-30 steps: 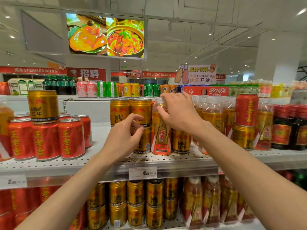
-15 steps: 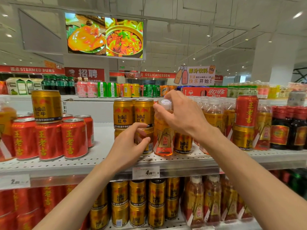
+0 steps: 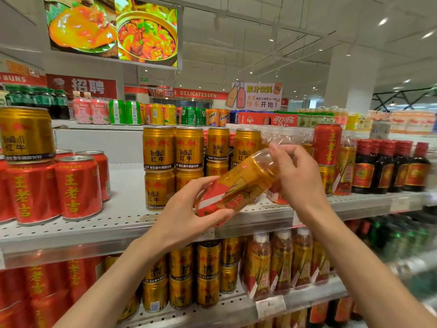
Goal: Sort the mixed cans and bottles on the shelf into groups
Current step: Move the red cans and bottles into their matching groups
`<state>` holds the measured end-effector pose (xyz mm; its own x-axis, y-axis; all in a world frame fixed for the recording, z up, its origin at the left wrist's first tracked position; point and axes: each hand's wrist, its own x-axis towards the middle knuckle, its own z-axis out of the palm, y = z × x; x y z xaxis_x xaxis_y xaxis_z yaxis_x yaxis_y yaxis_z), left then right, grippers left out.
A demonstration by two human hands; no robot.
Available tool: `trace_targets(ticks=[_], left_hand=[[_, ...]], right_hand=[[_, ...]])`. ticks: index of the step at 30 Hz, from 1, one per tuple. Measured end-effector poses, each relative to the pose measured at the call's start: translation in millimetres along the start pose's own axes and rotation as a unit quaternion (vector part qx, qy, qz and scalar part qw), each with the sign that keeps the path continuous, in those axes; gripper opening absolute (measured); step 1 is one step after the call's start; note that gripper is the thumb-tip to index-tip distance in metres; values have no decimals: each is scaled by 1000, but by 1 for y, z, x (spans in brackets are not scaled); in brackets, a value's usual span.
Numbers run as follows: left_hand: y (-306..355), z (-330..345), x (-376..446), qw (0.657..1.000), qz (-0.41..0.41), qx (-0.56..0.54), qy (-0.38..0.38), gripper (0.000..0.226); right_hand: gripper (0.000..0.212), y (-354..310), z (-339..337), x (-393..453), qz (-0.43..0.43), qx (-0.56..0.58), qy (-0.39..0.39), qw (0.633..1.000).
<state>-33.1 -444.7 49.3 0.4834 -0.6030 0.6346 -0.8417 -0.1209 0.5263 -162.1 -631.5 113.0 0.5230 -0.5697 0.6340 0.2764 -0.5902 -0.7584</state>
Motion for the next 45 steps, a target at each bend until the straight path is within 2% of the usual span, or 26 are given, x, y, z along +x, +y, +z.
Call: trace_targets(ticks=[5,12,16,20,26,33,39,45], left_hand=[[10,10,-5,1000,2,-25,-1,76],[44,56,8,999,-3,-23,30,71],[71,102,26,998,-13,0,63,75],[98,151,47,997,-31,14,74,72],[125,197,68,990,-54,47,122,64],[130,214,83,980,-71,84,164,58],[114,207,95,966,-56,177,180,80],[103,193,96,950,-45,196,238,69]], right_hand=[[34,28,-16,-12,47,62,3,997],[38,67,-63,3,56,115,-7,992],[51,92,-104,28,41,113,-18,993],[35,106,-145,60,14,108,-33,994],[31,115,-177,98,-41,93,-58,993],[46,110,-180,118,-131,15,-81,988],[46,95,-163,135,-204,-55,-74,975],[49,88,-148,149,-252,-157,-77,952]])
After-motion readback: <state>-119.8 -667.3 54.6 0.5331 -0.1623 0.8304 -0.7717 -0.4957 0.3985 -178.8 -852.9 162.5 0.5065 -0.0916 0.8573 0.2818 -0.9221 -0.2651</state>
